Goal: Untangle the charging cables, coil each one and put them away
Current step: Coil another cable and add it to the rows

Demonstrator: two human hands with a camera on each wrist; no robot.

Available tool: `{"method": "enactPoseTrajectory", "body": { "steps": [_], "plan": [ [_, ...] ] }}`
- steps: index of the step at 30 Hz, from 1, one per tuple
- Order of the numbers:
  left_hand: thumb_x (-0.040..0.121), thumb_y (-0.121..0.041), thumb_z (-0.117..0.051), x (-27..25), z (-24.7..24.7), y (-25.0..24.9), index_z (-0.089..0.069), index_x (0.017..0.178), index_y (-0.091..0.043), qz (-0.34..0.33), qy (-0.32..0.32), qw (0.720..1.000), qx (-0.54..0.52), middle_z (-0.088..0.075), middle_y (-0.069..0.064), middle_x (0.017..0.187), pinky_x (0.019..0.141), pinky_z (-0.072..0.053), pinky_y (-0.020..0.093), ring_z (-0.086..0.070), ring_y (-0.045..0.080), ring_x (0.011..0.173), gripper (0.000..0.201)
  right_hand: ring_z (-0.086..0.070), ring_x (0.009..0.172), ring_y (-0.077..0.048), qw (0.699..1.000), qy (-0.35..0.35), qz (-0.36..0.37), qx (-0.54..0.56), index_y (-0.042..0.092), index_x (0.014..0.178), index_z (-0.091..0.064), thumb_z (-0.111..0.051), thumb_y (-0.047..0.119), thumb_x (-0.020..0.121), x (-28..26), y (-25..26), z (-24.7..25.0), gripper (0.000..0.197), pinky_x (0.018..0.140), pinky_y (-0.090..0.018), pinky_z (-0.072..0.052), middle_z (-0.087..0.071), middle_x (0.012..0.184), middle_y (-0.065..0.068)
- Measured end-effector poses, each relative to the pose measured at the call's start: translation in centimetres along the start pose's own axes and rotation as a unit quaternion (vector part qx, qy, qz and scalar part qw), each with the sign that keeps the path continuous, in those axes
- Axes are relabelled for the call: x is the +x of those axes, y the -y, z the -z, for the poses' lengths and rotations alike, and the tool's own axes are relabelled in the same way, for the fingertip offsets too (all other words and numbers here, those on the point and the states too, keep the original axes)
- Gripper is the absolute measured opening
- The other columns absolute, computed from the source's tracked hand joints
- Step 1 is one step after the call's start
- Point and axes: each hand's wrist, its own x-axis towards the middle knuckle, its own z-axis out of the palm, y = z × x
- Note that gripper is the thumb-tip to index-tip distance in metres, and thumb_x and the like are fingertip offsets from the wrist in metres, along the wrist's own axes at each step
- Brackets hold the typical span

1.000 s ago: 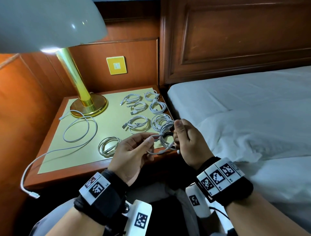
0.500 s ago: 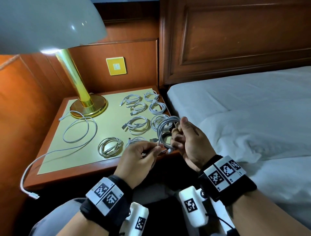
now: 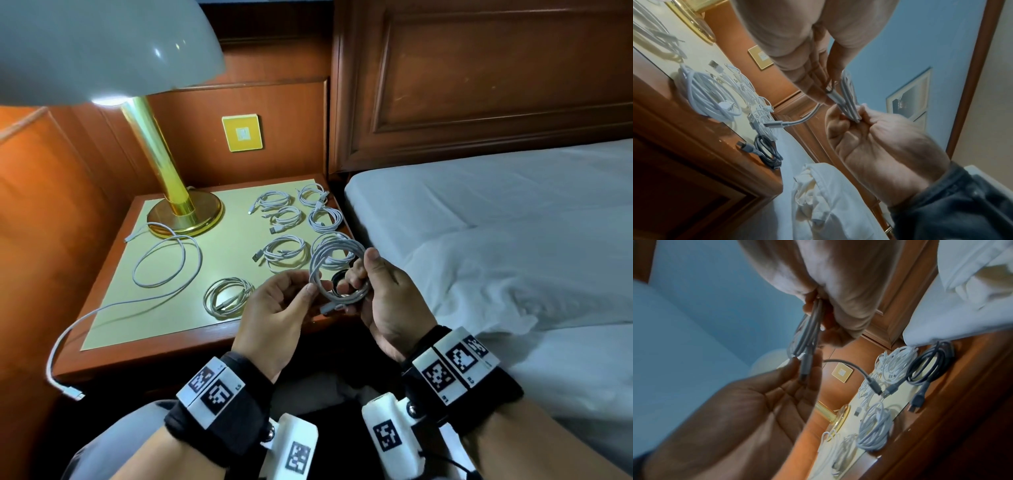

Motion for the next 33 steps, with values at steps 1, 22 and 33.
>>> {"method": "enactPoseTrajectory", "body": {
  "steps": [1, 22, 33],
  "plan": [
    [0.097, -0.008, -0.061, -0.1, 0.0, -0.1, -0.074, 0.099, -0.010, -0.003, -0.002, 1.000, -0.011, -0.075, 0.017, 0.100, 0.098, -0.050, 0.062, -0.070, 0.040, 0.100, 0.013, -0.055, 0.058, -0.015, 0.997, -0.013, 0.017, -0.080, 0.014, 0.071, -0.048, -0.034, 0.044, 0.106, 0.0, -0.1, 0.3, 0.048, 0.052, -0.029, -0.043, -0.056, 0.064, -0.001],
    [0.092, -0.004, -0.061, -0.3, -1.2, -0.8, -0.071, 0.106, -0.004, 0.024, -0.028, 0.993, -0.116, -0.076, 0.012, 0.094, 0.069, -0.060, 0.028, -0.073, 0.022, 0.082, 0.018, -0.071, 0.065, -0.015, 0.970, -0.022, 0.080, -0.229, 0.025, 0.090, -0.074, -0.063, 0.056, 0.084, -0.4, -0.3, 0.6, 0.033, 0.067, -0.035, -0.059, -0.074, 0.075, 0.003],
    [0.100, -0.006, -0.049, 0.3, -0.5, -1.2, -0.066, 0.119, -0.004, 0.107, 0.024, 0.973, -0.202, -0.063, 0.008, 0.075, 0.078, -0.060, 0.039, -0.070, 0.021, 0.075, 0.025, -0.072, 0.085, -0.035, 0.988, -0.042, 0.057, -0.134, 0.019, 0.086, -0.074, -0.073, 0.067, 0.073, 0.2, -1.2, 0.5, 0.050, 0.082, -0.056, -0.058, -0.074, 0.086, -0.010]
  ]
}}
